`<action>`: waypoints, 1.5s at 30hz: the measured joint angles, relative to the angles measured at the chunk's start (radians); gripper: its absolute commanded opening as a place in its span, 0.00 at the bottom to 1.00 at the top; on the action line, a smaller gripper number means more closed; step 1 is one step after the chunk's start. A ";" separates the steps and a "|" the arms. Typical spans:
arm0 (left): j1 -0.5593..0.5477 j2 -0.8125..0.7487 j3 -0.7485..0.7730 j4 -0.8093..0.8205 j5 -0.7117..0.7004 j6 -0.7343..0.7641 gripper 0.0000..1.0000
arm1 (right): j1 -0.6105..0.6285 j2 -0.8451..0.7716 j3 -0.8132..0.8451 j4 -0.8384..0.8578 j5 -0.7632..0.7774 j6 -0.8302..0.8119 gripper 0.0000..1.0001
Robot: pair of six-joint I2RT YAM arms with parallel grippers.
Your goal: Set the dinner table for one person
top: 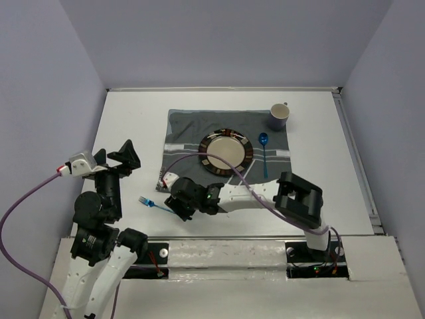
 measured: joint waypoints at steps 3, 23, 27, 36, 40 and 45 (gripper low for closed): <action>0.018 0.001 0.000 0.000 0.005 0.000 0.99 | 0.017 0.076 0.061 0.002 0.014 -0.015 0.57; 0.096 -0.005 0.000 0.000 0.004 -0.001 0.99 | 0.072 0.196 0.204 0.063 0.205 0.090 0.00; 0.119 -0.008 0.000 0.001 0.013 -0.009 0.99 | 0.021 0.080 0.156 0.082 0.289 0.201 0.00; 0.123 -0.007 0.000 0.001 0.059 -0.023 0.99 | -0.228 0.118 0.296 0.104 0.455 0.430 0.00; 0.123 -0.006 0.000 0.001 0.068 -0.026 0.99 | -0.277 0.233 0.393 0.045 0.486 0.506 0.00; 0.123 -0.005 0.000 0.001 0.083 -0.026 0.99 | -0.280 0.323 0.443 -0.031 0.488 0.574 0.00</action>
